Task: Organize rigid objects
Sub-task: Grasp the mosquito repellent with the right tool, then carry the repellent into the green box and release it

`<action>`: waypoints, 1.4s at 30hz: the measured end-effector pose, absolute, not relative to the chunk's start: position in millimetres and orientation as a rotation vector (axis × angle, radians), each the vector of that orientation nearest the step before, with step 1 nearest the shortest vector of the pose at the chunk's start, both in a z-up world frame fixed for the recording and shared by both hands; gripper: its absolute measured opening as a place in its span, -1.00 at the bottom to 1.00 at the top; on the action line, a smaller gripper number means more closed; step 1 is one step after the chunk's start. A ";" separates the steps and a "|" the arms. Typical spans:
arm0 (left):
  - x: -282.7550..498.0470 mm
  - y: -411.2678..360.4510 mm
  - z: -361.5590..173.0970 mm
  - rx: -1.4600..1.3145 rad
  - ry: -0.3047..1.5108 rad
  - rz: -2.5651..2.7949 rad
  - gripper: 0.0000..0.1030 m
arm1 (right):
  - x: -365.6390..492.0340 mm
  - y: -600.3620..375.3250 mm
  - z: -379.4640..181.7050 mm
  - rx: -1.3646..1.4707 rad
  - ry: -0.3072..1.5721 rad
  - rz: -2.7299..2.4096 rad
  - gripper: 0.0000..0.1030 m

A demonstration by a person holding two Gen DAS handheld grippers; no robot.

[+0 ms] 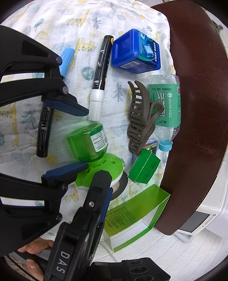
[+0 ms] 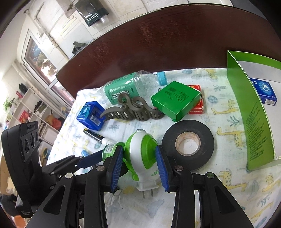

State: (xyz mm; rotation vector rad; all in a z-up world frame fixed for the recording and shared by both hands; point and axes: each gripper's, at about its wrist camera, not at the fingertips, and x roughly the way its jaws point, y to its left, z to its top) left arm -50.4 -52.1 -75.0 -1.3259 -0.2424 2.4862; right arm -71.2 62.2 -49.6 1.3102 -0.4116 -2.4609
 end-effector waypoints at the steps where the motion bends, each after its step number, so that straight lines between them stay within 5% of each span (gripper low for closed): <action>1: -50.6 -51.3 -75.4 -1.327 -0.245 2.479 -0.12 | -72.2 62.3 -50.5 1.316 -0.414 -2.458 -0.18; 7: -53.3 -50.7 -78.2 -1.327 -0.262 2.460 -0.31 | -78.2 58.8 -56.7 1.326 -0.378 -2.454 -0.12; 16: -50.4 -43.5 -68.2 -1.300 -0.185 2.502 -0.31 | -77.7 50.6 -55.1 1.313 -0.262 -2.479 -0.12; 42: -45.6 28.0 6.3 -1.044 0.074 2.559 -0.31 | -41.4 105.2 9.3 1.045 -0.325 -2.635 -0.12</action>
